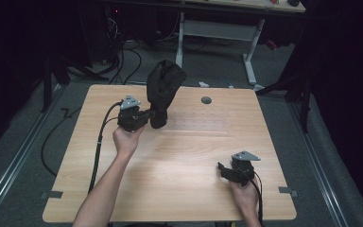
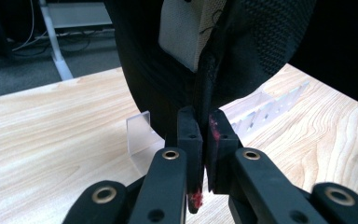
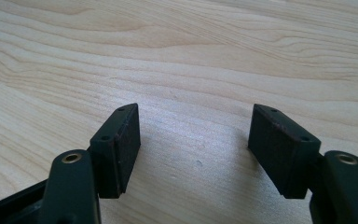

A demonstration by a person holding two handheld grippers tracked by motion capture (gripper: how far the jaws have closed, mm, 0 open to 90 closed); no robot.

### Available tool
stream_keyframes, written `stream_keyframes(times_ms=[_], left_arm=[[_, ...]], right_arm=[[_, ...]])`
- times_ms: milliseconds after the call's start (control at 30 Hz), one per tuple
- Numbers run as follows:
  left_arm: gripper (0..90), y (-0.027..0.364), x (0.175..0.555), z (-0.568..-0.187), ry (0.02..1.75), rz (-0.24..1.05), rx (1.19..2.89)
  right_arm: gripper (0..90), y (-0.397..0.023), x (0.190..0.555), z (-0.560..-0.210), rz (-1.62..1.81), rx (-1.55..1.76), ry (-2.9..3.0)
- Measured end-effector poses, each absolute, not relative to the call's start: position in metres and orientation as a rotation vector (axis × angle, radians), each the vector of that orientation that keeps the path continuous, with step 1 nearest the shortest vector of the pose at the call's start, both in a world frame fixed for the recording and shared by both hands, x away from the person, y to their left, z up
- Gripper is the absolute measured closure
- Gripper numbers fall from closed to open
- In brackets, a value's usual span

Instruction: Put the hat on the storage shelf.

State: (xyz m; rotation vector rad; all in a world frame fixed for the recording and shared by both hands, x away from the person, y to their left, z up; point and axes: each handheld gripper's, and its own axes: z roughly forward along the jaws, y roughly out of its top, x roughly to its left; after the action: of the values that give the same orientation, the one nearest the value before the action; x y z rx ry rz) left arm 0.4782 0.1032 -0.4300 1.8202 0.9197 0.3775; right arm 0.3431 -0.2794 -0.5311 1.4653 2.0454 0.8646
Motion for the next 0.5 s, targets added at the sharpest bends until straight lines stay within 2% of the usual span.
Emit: stream_keyframes(times_ms=[500], left_arm=[[84.9, 0.1112, 0.4756, -0.4362, 0.947, 0.333, 1.838]], right_arm=[[34.2, -0.2794, 0.3431, -0.5311, 0.864, 1.465, 2.045]])
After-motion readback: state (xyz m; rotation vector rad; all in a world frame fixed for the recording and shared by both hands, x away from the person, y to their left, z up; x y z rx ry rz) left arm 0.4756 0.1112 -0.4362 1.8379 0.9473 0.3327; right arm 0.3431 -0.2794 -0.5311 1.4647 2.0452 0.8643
